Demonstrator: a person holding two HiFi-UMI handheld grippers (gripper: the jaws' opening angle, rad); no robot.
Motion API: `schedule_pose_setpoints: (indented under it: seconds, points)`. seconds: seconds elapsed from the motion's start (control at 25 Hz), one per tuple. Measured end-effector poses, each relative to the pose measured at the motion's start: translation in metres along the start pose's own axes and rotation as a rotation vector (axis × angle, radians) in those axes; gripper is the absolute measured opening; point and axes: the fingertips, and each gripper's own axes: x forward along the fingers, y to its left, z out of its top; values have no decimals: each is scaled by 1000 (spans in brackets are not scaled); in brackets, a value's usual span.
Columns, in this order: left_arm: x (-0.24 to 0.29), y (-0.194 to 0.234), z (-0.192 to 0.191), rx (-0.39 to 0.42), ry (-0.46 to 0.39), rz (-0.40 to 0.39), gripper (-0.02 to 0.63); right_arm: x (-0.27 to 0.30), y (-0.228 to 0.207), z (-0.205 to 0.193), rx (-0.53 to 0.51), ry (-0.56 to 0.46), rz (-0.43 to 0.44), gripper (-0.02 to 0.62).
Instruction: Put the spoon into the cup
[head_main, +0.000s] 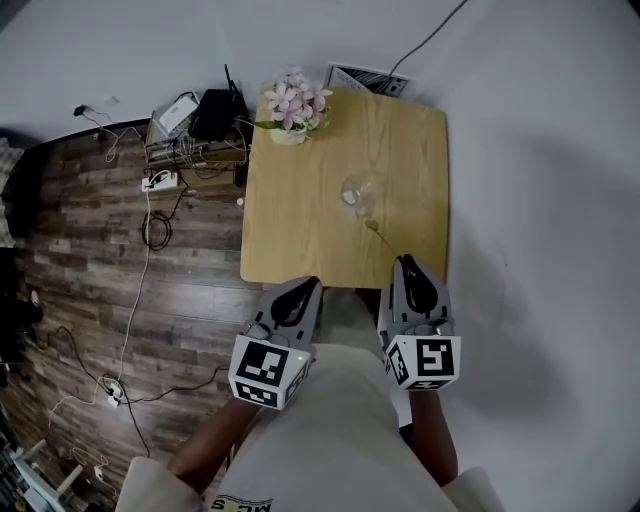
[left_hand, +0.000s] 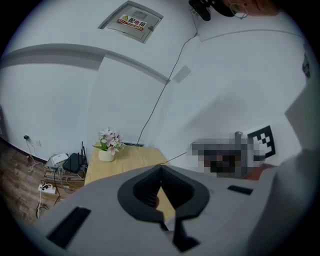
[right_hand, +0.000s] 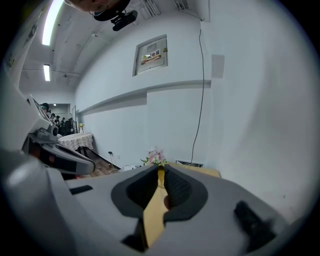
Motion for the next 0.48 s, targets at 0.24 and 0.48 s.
schedule_pose_setpoints:
  seconds: [0.24, 0.48]
  points:
    - [13, 5, 1, -1, 11, 22, 11, 16, -8, -8, 3, 11, 19, 54]
    - [25, 9, -5, 0, 33, 46, 11, 40, -17, -20, 10, 12, 30, 54]
